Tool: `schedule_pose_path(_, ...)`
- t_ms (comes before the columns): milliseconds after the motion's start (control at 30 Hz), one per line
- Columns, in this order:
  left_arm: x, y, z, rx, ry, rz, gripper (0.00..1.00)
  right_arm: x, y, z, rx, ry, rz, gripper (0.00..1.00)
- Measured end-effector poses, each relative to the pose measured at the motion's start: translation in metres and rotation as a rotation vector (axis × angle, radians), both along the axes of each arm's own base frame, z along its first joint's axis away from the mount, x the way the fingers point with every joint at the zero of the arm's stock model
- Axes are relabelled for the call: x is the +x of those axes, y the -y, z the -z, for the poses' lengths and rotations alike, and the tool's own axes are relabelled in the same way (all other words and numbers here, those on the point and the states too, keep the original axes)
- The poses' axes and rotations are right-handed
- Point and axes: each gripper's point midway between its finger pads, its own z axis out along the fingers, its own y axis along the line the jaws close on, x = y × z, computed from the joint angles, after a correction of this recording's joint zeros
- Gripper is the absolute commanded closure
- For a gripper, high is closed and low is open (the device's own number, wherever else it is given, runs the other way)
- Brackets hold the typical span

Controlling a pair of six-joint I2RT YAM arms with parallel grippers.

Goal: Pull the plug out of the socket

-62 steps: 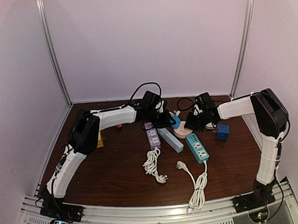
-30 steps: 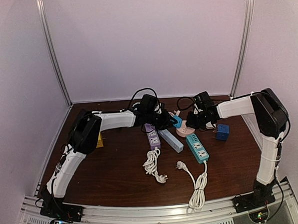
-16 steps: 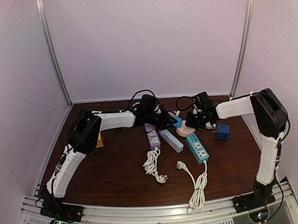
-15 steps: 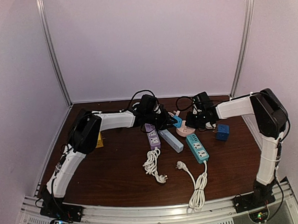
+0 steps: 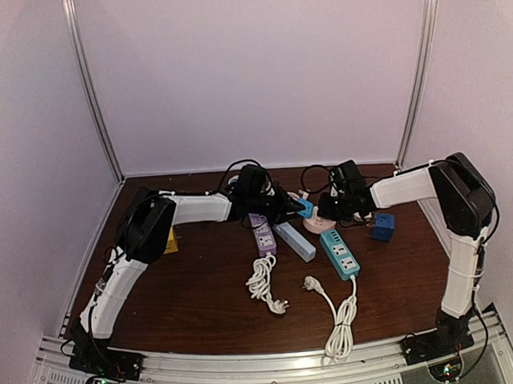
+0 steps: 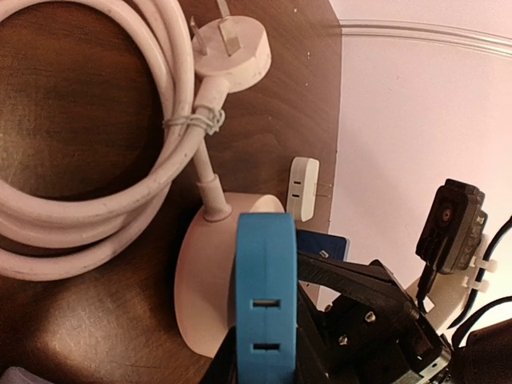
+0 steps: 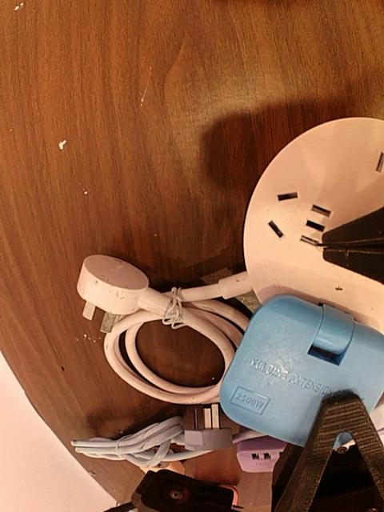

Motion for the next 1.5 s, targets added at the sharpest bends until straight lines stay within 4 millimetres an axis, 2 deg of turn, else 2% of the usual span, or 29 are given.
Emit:
schedule_pose_path(233,0.000,0.000,0.001,0.005,0.012,0.016,1.00,-0.001,-0.002,0.001,-0.003,0.012,-0.004,1.00)
schedule_pose_path(800,-0.003,-0.004,0.005,0.178,0.276,0.146,1.00,-0.006,-0.019,0.003,0.078,-0.013,-0.061,1.00)
schedule_pose_path(1233,-0.004,-0.006,0.004,0.154,0.299,0.127,1.00,-0.006,-0.023,0.003,0.108,-0.022,-0.060,1.00)
schedule_pose_path(1500,-0.004,-0.006,0.005,0.044,0.177,0.052,1.00,-0.004,-0.025,0.003,0.109,-0.022,-0.068,1.00)
